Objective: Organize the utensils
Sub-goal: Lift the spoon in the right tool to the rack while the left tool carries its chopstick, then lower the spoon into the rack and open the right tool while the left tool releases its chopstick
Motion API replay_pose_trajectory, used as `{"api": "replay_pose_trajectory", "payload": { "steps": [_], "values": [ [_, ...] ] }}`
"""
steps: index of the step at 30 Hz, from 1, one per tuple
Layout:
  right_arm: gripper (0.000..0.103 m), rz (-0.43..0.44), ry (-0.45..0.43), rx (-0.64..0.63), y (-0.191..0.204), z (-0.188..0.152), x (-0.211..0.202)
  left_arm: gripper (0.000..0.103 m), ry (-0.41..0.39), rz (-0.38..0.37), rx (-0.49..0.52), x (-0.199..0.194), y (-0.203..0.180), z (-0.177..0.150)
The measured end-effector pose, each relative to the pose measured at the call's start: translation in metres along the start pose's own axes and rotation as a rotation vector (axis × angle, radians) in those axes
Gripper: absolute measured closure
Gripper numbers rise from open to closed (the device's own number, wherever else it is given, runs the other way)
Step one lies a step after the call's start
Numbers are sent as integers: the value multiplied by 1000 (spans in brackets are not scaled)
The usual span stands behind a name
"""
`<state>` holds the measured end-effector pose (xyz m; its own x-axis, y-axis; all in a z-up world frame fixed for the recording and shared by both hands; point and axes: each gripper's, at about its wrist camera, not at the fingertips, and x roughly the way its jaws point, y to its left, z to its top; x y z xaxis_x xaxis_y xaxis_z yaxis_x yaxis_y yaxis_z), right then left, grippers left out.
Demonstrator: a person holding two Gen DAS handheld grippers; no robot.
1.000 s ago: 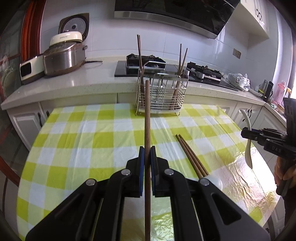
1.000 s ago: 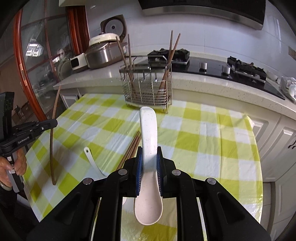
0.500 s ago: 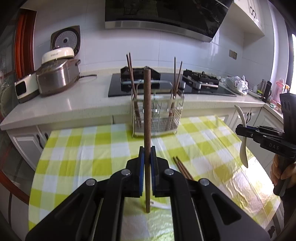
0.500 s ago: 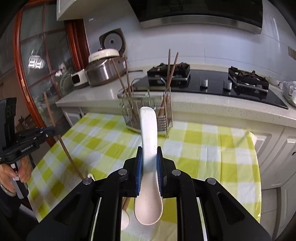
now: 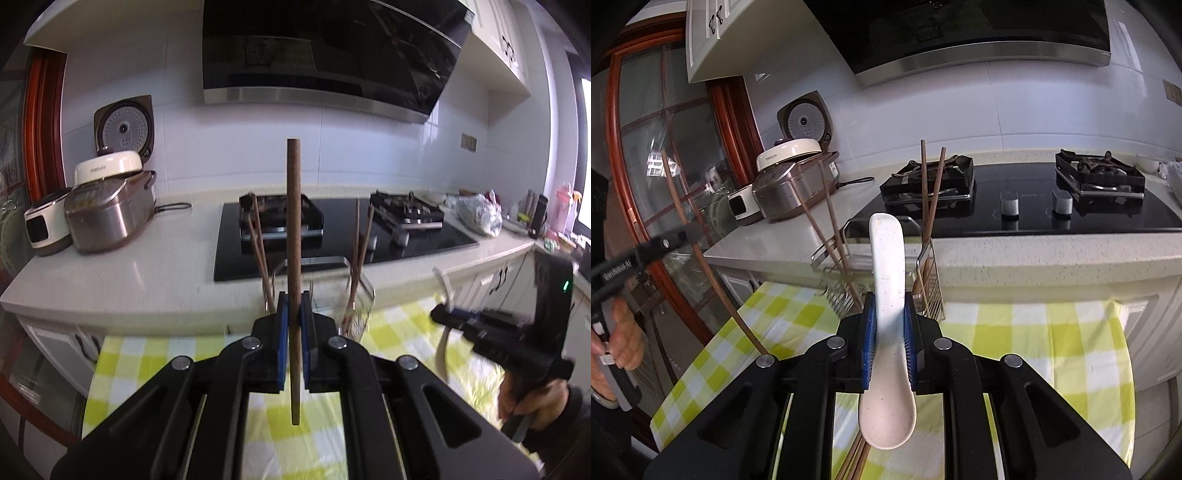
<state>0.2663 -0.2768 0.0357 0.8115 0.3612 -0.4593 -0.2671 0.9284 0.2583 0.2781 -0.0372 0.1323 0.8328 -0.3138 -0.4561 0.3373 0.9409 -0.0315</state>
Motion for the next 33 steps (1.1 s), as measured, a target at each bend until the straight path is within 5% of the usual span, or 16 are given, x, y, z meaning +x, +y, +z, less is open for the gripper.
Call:
{"api": "replay_pose_trajectory", "payload": {
  "steps": [9,14,33],
  "values": [
    [88,-51,-5,-28,4,49,52,97,-68,4,8,33,-5,85],
    [88,-58,-17,-15,2,66,82,97,-97,5,-40,55,3,106],
    [88,-85,-42,-105,17,78,137,97,-80,52,-59,137,23,54]
  ]
}}
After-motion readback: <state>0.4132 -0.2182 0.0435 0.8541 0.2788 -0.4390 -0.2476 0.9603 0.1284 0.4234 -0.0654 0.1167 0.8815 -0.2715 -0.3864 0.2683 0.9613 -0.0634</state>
